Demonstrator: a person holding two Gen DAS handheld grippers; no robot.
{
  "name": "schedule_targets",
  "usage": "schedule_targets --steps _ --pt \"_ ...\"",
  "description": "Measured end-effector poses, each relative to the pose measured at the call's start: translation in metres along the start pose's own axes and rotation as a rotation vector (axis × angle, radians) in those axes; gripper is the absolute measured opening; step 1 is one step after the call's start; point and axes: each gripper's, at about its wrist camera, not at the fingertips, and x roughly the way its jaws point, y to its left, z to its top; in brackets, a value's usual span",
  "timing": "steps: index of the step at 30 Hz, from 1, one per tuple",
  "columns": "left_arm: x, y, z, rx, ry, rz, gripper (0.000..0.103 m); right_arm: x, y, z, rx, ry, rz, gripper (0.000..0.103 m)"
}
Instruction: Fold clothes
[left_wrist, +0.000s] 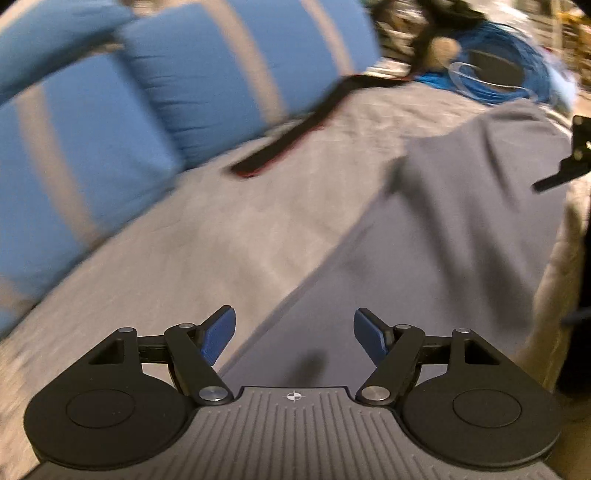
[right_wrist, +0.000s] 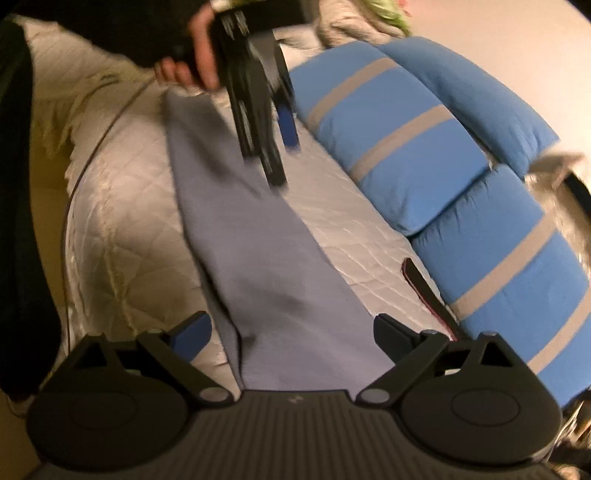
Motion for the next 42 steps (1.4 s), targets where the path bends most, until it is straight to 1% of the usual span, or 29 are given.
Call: schedule_targets --steps 1,3,5,7,10,13,15,16,17,27,30,32,34,35,36,37,38,40,42 --pt "0.014 -0.003 0.008 0.013 0.012 -0.030 0.068 -0.001 -0.003 -0.001 0.013 -0.004 -0.003 0.099" --pt "0.038 -0.005 0.018 -0.004 0.041 -0.074 0.058 -0.004 -0.009 -0.001 0.028 -0.020 -0.021 0.099" --pt "0.059 -0.007 0.024 -0.029 0.069 -0.109 0.045 -0.007 -0.015 -0.003 0.045 -0.034 -0.029 0.100" --pt "0.070 -0.003 0.024 -0.064 0.075 -0.141 0.042 -0.009 -0.019 -0.004 0.068 -0.038 -0.028 0.100" --pt "0.072 0.004 0.024 -0.111 0.064 -0.173 0.032 -0.009 -0.024 -0.004 0.088 -0.042 -0.020 0.100" --pt "0.076 0.008 0.025 -0.118 0.084 -0.175 0.031 -0.009 -0.022 -0.006 0.079 -0.050 -0.020 0.100" --pt "0.077 0.009 0.025 -0.122 0.087 -0.172 0.027 -0.009 -0.022 -0.007 0.075 -0.056 -0.019 0.100" --pt "0.075 0.009 0.025 -0.121 0.084 -0.159 0.007 -0.009 -0.022 -0.006 0.077 -0.057 -0.017 0.101" --pt "0.073 0.009 0.025 -0.120 0.081 -0.146 0.002 -0.009 -0.023 -0.005 0.078 -0.059 -0.015 0.101" --pt "0.052 0.009 0.027 -0.106 0.055 -0.016 0.002 -0.007 -0.022 -0.004 0.092 -0.059 -0.001 0.103" --pt "0.052 0.007 0.031 -0.101 0.064 0.003 0.002 -0.006 -0.020 -0.005 0.082 -0.054 -0.008 0.103" --pt "0.052 0.006 0.033 -0.098 0.071 0.015 0.005 -0.005 -0.020 -0.007 0.082 -0.048 -0.010 0.103" --pt "0.056 0.000 0.036 -0.077 0.096 0.032 0.007 -0.004 -0.021 -0.009 0.087 -0.039 -0.013 0.103" --pt "0.057 -0.003 0.038 -0.066 0.110 0.041 0.018 -0.002 -0.022 -0.010 0.091 -0.029 -0.015 0.103" --pt "0.058 -0.005 0.039 -0.065 0.117 0.050 0.027 0.000 -0.023 -0.012 0.097 -0.015 -0.015 0.103" --pt "0.056 -0.005 0.039 -0.065 0.113 0.059 0.038 0.002 -0.024 -0.013 0.104 0.000 -0.013 0.103" --pt "0.053 -0.006 0.038 -0.059 0.103 0.072 0.042 0.003 -0.024 -0.014 0.111 0.013 -0.009 0.103" --pt "0.044 -0.004 0.034 -0.051 0.088 0.097 0.047 0.005 -0.026 -0.016 0.124 0.032 0.002 0.103" --pt "0.035 0.003 0.027 -0.073 0.098 0.121 0.052 0.006 -0.025 -0.018 0.125 0.040 0.009 0.103"
